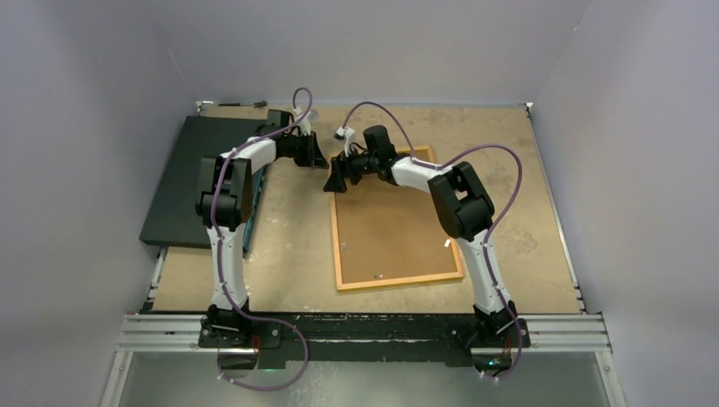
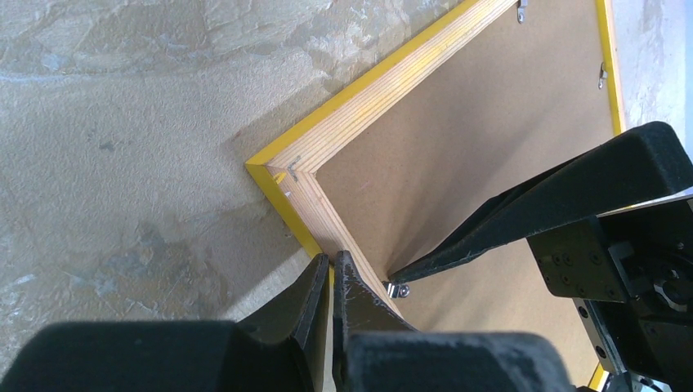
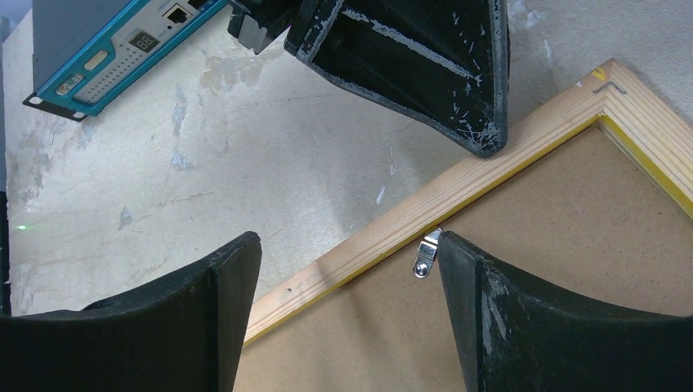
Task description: Put the photo into the frame
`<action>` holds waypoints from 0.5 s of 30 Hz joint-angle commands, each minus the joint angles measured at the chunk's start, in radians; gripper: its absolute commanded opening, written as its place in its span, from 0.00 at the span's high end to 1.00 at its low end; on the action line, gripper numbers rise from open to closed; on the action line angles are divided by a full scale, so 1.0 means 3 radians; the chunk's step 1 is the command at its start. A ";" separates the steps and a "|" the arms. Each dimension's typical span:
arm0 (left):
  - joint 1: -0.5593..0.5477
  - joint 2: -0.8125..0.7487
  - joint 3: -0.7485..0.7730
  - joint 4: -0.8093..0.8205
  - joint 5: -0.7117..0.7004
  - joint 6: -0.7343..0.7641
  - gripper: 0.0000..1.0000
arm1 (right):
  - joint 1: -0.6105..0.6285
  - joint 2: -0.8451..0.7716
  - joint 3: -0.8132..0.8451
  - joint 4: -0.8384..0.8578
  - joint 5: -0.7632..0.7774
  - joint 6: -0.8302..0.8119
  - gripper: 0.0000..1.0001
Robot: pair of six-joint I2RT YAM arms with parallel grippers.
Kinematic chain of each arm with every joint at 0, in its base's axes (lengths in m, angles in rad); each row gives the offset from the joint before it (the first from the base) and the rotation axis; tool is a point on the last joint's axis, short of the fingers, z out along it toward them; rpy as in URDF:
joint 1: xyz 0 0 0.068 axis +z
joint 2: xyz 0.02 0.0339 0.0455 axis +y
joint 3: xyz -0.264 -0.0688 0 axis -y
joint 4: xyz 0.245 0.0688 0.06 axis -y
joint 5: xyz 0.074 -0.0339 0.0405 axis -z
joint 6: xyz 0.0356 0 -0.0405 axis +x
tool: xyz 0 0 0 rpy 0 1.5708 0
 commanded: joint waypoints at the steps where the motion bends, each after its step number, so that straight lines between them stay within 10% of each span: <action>1: -0.0071 -0.0033 -0.0100 -0.0053 -0.0197 0.0155 0.99 | -0.0020 -0.0114 -0.0100 -0.0163 -0.0018 -0.0058 0.19; 15: -0.0082 -0.0010 -0.0089 -0.0059 -0.0230 0.0152 0.99 | -0.0017 -0.0089 -0.0108 -0.0271 -0.0405 -0.0105 0.22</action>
